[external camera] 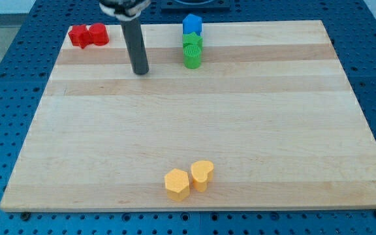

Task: Slide the red star to the bottom side of the red circle

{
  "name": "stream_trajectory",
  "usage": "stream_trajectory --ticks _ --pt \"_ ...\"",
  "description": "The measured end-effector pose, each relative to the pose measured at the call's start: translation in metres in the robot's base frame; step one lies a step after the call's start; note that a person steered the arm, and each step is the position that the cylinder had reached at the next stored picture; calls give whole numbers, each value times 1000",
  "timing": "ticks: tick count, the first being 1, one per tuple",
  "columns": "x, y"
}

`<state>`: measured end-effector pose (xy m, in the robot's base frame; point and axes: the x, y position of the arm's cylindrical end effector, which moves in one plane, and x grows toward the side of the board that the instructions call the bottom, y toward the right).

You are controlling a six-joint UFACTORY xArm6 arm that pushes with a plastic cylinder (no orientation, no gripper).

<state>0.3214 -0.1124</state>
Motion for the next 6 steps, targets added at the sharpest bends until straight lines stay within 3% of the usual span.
stream_trajectory --ticks 2,3,5,6 --pt "-127 -1" --pt "-130 -27" --pt "-129 -182" --pt "-101 -186"
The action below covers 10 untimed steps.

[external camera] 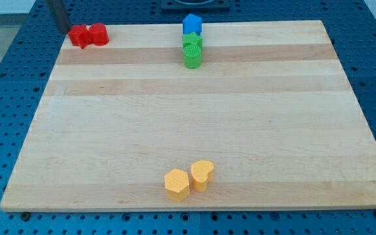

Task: Slide the red star to the bottom side of the red circle

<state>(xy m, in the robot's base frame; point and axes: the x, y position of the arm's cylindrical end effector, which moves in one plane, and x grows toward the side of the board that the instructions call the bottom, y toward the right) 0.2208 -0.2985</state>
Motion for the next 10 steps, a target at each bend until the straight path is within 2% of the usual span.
stream_trajectory --ticks 1,2,4,5,6,8,9,10 --pt "38 42" --pt "47 44" --pt "0 4" --pt "-14 22" --pt "27 89" --pt "155 198" --pt "194 215" --pt "185 214"
